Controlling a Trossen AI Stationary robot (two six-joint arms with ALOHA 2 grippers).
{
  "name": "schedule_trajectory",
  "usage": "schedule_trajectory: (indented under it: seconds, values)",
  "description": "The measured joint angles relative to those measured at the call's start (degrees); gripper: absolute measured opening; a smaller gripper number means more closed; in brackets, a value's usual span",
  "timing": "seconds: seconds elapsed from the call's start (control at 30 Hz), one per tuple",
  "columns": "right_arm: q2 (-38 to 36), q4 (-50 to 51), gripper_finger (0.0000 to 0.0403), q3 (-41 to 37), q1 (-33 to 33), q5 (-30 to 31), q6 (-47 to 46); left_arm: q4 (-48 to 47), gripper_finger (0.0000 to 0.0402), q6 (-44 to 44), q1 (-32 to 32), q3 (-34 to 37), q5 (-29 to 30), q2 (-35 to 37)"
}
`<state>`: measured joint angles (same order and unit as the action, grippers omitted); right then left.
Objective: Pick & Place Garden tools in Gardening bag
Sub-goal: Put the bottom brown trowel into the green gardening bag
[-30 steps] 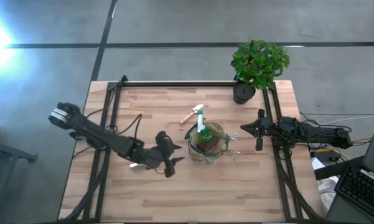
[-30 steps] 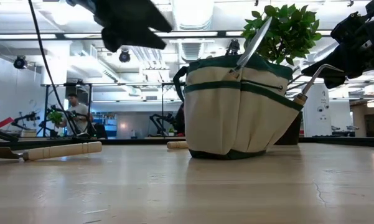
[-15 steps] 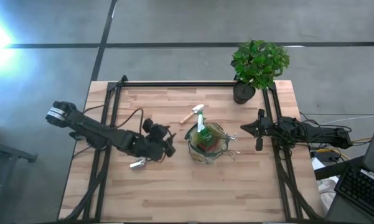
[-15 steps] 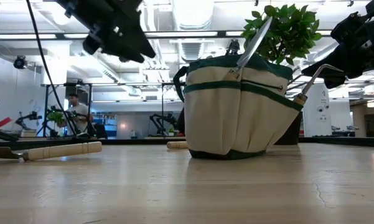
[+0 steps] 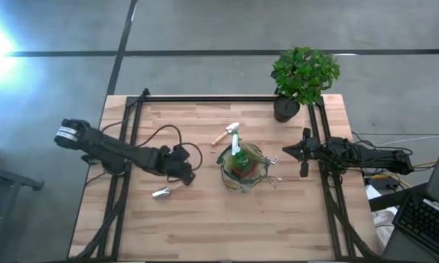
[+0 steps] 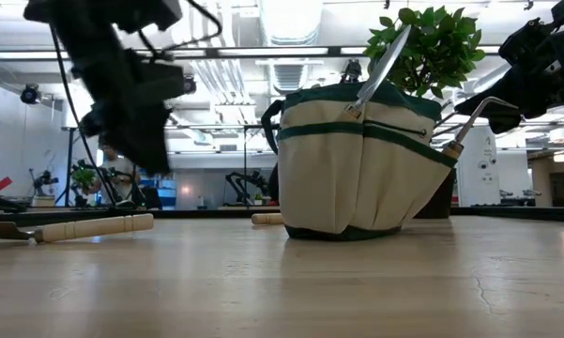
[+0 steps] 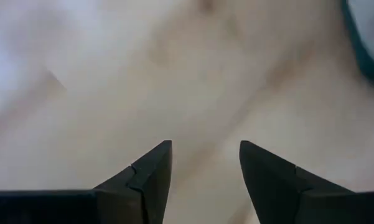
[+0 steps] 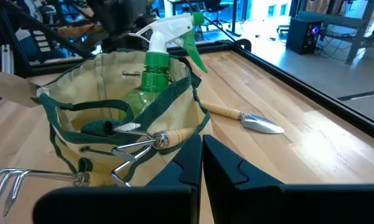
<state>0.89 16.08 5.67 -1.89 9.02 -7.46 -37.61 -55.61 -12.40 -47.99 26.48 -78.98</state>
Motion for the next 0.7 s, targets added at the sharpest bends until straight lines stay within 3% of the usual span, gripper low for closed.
schedule_trajectory:
  seconds: [0.07, 0.37, 0.7]
  values:
    - [0.0, 0.0, 0.0008, 0.0, 0.0, 0.0, 0.0, 0.5, 0.0190, -1.0, -0.6, 1.2, -5.1, 0.0]
    - [0.0, 0.0, 0.0008, 0.0, 0.0, 0.0, 0.0, -0.9, 0.0190, -1.7, -2.9, 4.0, -13.5, 0.0]
    - [0.0, 0.0, 0.0008, 0.0, 0.0, 0.0, 0.0, -1.0, 0.0188, 8.2, -2.9, 4.1, -27.5, 0.0]
